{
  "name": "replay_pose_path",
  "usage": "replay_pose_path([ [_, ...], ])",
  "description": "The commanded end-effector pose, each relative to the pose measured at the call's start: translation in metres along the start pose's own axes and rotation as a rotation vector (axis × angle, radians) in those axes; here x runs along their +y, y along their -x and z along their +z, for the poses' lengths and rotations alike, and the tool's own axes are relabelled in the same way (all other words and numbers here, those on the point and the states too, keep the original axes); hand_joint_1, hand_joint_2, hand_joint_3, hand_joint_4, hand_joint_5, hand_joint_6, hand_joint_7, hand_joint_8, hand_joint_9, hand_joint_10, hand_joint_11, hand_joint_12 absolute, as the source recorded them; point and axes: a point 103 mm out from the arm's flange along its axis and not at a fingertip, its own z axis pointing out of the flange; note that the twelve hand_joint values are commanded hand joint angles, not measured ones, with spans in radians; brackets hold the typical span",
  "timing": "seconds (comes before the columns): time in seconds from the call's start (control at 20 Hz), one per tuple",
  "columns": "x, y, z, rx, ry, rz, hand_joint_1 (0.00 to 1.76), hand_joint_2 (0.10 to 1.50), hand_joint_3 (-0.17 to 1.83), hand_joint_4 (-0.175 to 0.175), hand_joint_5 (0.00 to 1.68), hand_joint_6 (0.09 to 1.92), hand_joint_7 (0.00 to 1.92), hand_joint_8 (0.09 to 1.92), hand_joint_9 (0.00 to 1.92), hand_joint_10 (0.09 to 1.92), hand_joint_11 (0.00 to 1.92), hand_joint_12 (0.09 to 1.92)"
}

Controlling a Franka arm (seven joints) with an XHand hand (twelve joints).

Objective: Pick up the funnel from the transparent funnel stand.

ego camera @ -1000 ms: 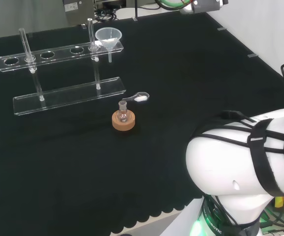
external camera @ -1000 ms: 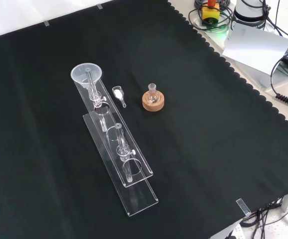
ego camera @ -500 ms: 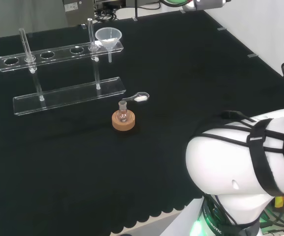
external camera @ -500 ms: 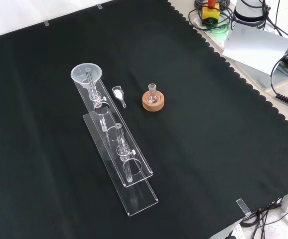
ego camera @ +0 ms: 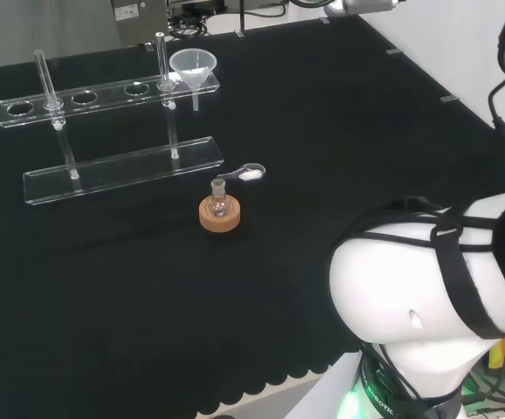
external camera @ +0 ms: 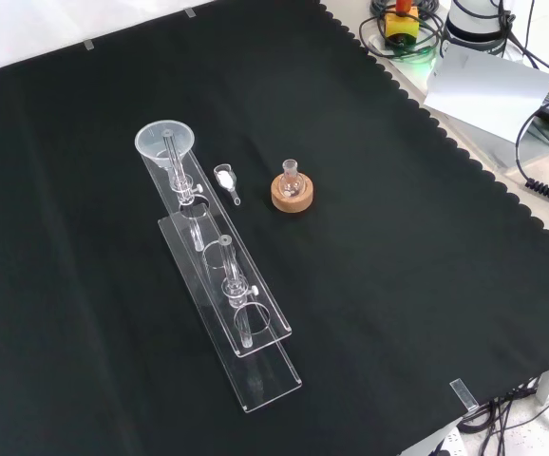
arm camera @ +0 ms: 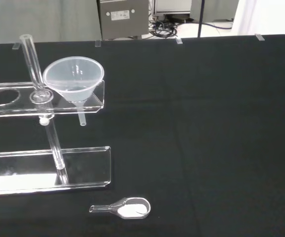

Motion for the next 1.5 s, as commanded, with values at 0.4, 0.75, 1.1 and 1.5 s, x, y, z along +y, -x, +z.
replay_pose_path([
  [0.4, 0.129, -0.014, 0.058, -0.052, -0.090, -0.032, 0.14, 1.18, 0.26, -0.014, 0.24, 0.09, 0.02, 0.43, 0.15, 0.68, 0.00, 1.41],
  [0.75, 0.191, -0.029, 0.082, -0.075, -0.155, -0.076, 0.19, 1.15, 0.24, -0.018, 0.23, 0.09, 0.01, 0.52, 0.16, 0.70, 0.00, 1.38],
  [1.1, 0.218, -0.048, 0.106, -0.120, -0.215, -0.130, 0.23, 1.12, 0.23, -0.021, 0.22, 0.09, 0.00, 0.55, 0.15, 0.70, 0.00, 1.37],
  [1.5, 0.230, -0.083, 0.127, -0.138, -0.271, -0.208, 0.43, 1.02, 0.20, -0.018, 0.21, 0.09, 0.00, 0.51, 0.17, 0.73, 0.00, 1.41],
])
